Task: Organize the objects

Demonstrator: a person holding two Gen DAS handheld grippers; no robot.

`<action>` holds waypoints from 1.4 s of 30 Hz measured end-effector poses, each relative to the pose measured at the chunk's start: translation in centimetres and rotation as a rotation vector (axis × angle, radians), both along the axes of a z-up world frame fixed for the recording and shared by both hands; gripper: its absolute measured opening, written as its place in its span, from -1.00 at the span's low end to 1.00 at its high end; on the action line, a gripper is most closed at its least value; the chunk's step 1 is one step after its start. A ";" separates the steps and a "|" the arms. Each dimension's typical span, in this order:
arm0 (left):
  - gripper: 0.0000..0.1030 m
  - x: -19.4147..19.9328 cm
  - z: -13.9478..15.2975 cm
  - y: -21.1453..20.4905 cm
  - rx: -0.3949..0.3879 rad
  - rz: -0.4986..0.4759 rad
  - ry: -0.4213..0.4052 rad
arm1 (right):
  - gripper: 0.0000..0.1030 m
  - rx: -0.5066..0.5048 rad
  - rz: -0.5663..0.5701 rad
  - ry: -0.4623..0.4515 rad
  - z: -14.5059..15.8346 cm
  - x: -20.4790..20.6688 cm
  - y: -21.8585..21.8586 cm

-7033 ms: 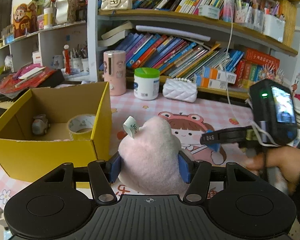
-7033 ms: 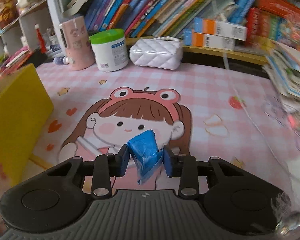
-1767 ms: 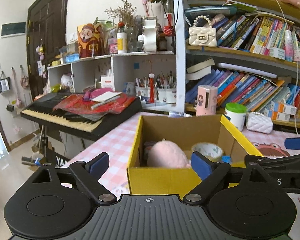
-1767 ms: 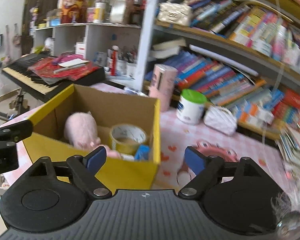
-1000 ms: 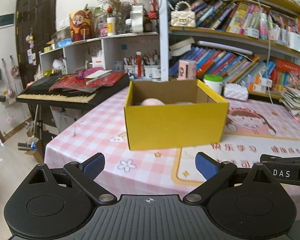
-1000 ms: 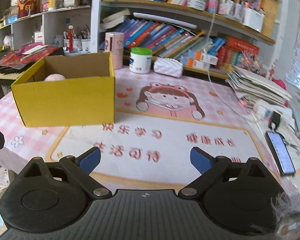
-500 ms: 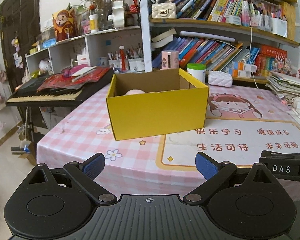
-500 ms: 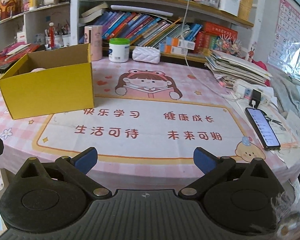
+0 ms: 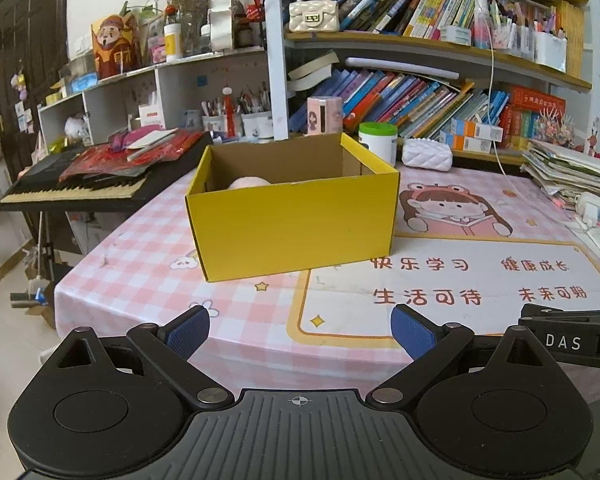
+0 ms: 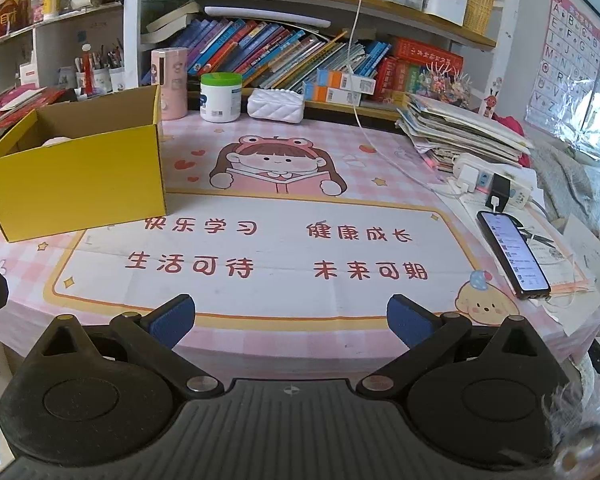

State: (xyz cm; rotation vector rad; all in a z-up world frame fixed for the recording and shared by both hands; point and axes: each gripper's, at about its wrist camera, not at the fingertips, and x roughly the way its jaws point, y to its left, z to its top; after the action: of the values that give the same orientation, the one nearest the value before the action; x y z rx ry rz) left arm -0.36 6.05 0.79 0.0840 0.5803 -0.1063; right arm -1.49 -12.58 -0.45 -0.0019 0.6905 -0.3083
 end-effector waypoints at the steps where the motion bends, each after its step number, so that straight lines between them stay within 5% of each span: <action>1: 0.92 0.0 0.0 0.0 0.000 -0.002 0.001 | 1.00 0.001 -0.002 0.001 0.0 0.0 -0.1; 42: 0.92 -0.2 -0.1 -0.4 0.015 -0.009 0.013 | 1.00 0.002 -0.014 0.001 -0.3 -0.4 -0.4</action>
State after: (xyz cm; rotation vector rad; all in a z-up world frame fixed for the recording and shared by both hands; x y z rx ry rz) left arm -0.61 5.63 0.69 0.1010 0.5940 -0.1116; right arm -1.87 -12.95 -0.72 0.0047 0.6919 -0.3210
